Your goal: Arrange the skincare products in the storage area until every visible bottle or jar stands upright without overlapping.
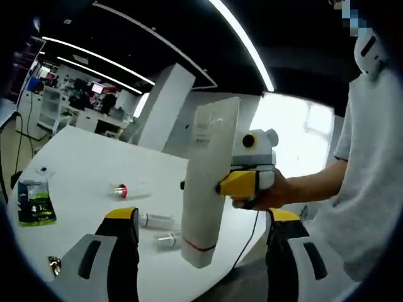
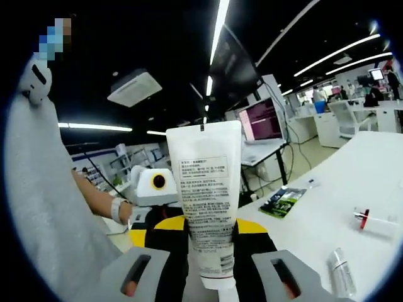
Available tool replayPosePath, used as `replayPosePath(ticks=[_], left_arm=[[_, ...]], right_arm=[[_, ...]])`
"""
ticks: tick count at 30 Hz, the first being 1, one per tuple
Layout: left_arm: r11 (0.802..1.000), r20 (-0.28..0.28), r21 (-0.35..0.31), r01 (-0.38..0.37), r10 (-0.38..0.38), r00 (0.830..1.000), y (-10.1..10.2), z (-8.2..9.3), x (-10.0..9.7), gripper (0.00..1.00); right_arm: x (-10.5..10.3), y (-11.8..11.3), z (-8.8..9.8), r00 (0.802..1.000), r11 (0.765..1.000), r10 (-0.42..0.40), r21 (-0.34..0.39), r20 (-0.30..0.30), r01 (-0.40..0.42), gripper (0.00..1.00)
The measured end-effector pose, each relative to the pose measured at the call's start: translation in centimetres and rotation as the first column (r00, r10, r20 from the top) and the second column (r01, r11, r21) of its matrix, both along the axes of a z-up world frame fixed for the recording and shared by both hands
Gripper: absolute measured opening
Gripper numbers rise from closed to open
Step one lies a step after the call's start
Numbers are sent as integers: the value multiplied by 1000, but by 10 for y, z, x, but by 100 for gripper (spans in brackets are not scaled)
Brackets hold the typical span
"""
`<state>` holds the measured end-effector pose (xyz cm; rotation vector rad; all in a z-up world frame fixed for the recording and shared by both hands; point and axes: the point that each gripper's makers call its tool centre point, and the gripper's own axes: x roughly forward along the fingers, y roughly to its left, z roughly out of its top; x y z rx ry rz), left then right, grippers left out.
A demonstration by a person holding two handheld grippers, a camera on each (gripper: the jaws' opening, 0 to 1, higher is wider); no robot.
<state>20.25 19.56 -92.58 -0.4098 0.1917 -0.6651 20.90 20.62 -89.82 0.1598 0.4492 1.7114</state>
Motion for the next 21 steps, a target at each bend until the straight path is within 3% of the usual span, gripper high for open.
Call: replayPosePath(ticks=[3,6,8,12,15,18,21], left_arm=[[999,-18,-8,32,-33,999,-3,-3,-3,77],[997,-15,-46,67,-68,998,-7,2,-7,73],[987,-51,-114,116,-122,991,-12,3,-13,69],[978,-69,-151,143,-155,986,-15,2,-15,62],[971,-73,-165,174,-188,979,-20,4,-19,52],[959,-75,-193,207,-225,971,-24,7,-25,36],[959,-68,-194,205,-222,973,-23,8,-24,36]], right_arm=[[-5,-3,3,1000,1000,26,14,-9,-25,19],[-11,-4,8,998,998,54,40,-36,-53,19],[-17,-4,13,994,994,93,58,-48,-90,19],[-25,-4,17,987,987,149,74,-55,-145,19],[-27,-3,16,984,984,167,69,-54,-163,19],[-33,-4,13,976,978,204,67,-80,-199,19],[-38,-2,10,973,976,214,64,-87,-209,19]])
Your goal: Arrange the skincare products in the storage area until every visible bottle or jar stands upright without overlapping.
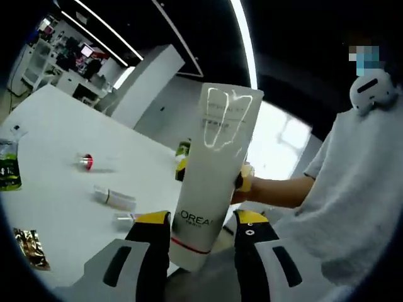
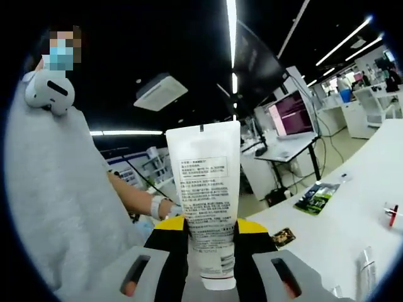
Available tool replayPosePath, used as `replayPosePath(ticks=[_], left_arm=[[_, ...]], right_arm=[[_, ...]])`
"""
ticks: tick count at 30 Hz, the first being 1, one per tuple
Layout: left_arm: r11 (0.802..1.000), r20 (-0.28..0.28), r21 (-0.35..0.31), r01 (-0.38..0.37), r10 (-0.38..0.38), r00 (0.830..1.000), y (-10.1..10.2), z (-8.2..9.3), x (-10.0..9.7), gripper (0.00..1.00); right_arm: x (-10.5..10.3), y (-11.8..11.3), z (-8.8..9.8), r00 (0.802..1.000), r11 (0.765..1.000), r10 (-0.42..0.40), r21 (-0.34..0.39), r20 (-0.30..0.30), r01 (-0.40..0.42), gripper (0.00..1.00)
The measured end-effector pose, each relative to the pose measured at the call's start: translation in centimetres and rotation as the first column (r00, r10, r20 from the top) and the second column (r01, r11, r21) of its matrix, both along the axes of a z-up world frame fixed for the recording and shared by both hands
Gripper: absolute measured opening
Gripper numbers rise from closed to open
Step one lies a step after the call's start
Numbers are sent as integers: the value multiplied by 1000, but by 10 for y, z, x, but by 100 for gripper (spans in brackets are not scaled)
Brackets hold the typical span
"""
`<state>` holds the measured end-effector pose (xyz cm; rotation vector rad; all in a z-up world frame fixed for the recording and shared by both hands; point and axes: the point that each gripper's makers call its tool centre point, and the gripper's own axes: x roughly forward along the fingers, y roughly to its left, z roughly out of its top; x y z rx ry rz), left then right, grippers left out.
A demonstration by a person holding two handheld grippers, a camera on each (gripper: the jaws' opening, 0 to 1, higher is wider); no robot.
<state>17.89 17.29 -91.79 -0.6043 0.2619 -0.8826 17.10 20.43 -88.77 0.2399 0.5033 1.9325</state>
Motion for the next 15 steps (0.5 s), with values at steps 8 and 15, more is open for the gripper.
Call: replayPosePath(ticks=[8,15], left_arm=[[1000,-27,9,16,-15,1000,2,-4,-3,33],[997,4,60,-48,48,999,12,-5,3,29]], right_arm=[[-15,8,-11,998,999,43,-22,-38,-44,20],[-6,17,-13,995,999,3,-40,-102,-7,22]])
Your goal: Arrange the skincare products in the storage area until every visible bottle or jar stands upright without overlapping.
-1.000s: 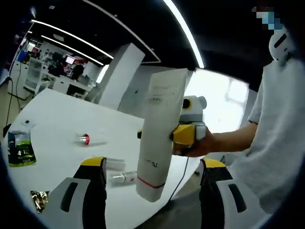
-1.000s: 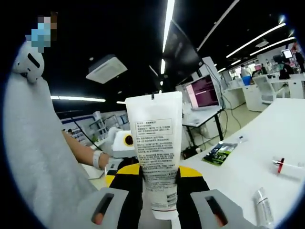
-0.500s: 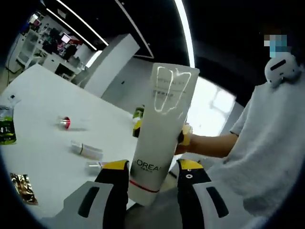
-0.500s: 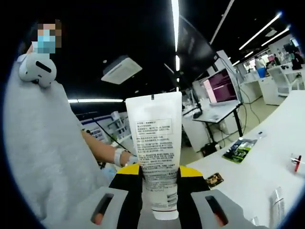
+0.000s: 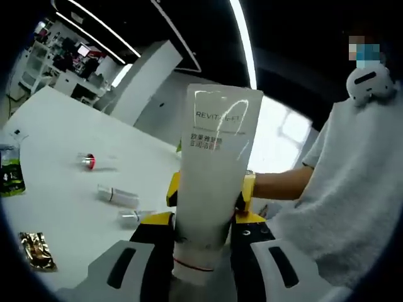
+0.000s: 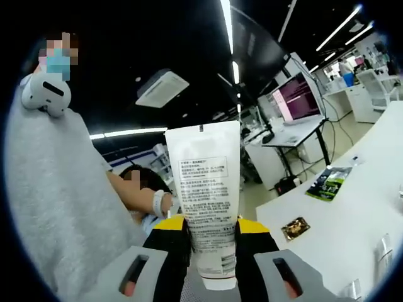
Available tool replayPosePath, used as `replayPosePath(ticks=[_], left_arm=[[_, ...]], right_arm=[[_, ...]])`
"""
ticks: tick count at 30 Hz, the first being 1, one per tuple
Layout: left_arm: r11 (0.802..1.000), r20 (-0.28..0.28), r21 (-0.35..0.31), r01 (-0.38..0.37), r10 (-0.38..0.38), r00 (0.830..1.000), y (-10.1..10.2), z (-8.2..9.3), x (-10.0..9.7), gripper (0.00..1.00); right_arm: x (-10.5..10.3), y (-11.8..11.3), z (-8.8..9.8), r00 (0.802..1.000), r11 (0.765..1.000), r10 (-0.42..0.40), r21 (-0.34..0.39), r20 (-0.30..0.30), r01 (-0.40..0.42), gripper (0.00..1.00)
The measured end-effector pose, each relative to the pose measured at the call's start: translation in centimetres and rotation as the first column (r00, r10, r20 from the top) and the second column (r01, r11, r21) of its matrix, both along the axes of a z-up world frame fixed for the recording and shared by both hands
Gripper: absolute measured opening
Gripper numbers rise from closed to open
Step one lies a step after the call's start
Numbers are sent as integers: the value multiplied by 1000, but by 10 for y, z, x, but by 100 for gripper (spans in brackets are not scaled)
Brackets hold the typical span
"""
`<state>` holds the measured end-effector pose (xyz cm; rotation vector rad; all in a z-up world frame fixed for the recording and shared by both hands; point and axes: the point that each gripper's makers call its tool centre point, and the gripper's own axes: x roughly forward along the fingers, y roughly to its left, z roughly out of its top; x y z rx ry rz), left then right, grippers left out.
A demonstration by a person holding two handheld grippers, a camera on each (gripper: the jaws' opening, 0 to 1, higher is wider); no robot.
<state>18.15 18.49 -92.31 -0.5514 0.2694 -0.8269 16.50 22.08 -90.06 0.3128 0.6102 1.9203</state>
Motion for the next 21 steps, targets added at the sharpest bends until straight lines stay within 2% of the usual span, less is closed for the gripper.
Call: replayPosePath(ticks=[2,4,8,12,15,17,18,19,21], left_arm=[[998,22,7,-57,57,998,8,4,5,27],[996,6,8,-85,85,996,10,5,6,26],[983,9,107,-152,152,988,17,-4,11,25],[956,31,196,-217,215,976,23,-11,16,25],[923,62,289,-254,247,967,27,-18,18,24],[891,99,355,-283,265,959,31,-21,19,24],[880,95,368,-302,287,953,33,-23,20,24],[854,118,409,-322,301,946,37,-26,22,24],[818,134,463,-342,317,939,40,-31,22,24]], right_arm=[[8,4,2,998,999,-53,7,-30,53,23],[9,7,1,996,997,-82,8,-28,82,23],[10,15,-7,991,992,-122,-36,46,123,24],[14,22,-13,984,982,-159,-94,80,166,26],[16,27,-20,976,971,-176,-142,125,194,27],[17,31,-22,973,965,-192,-159,125,211,27],[20,34,-25,968,956,-219,-172,121,237,27],[21,36,-26,965,951,-238,-179,109,254,27],[24,41,-31,953,928,-291,-216,81,302,28]])
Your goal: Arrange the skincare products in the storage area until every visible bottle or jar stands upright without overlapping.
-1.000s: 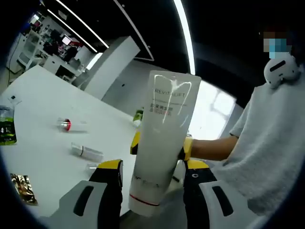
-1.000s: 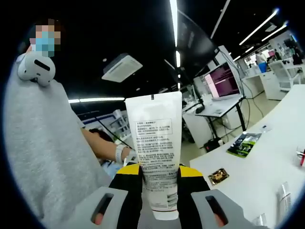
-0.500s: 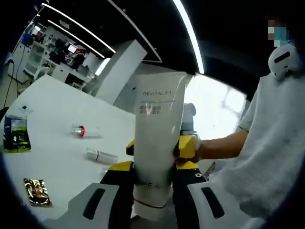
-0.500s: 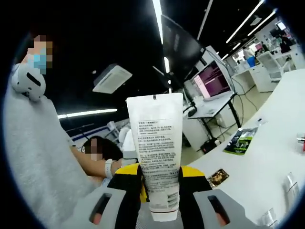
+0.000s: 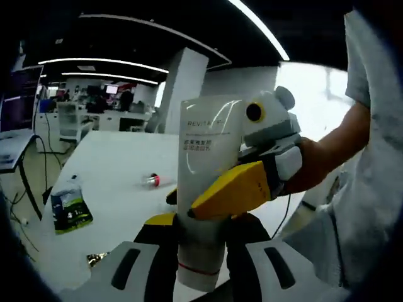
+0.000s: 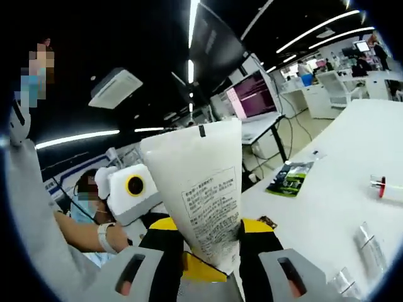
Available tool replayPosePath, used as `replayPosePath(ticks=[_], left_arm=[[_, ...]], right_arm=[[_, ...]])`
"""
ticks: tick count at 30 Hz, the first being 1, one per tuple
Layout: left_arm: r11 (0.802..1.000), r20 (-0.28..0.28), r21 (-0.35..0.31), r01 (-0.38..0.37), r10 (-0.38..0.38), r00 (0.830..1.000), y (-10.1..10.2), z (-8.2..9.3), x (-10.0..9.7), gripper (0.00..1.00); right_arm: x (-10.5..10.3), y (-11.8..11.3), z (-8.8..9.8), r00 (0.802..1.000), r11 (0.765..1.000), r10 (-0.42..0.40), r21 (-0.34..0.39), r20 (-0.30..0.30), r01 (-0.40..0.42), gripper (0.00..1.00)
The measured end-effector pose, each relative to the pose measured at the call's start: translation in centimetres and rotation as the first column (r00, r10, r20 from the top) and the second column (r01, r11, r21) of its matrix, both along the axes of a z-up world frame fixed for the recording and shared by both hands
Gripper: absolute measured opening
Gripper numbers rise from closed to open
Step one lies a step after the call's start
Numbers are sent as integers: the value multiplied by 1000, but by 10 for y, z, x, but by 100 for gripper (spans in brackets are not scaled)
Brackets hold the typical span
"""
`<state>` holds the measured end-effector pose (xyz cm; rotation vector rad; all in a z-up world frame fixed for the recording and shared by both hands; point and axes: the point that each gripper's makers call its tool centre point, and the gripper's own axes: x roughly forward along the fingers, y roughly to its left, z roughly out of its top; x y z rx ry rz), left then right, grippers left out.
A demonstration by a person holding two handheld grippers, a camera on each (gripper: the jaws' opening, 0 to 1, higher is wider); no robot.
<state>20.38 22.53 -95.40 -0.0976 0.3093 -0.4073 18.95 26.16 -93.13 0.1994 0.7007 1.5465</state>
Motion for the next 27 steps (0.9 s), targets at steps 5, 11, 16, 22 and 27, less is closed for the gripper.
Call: replayPosePath(ticks=[5,11,16,22,27], left_arm=[[987,-25,156,-25,30,999,6,-17,-3,24],[978,-37,208,-34,43,998,10,-23,-2,25],[975,-53,219,-33,46,998,11,-26,-1,24],[969,-72,243,-35,54,996,14,-32,-1,24],[965,-85,259,-46,70,994,17,-35,-1,24]], right_arm=[[1,8,-19,999,993,-52,-103,14,53,24],[8,7,-23,989,983,-144,-123,-32,139,20],[11,4,-25,979,974,-195,-135,-67,185,18],[14,1,-28,970,966,-228,-148,-83,214,16],[15,1,-29,965,961,-244,-157,-100,227,15]])
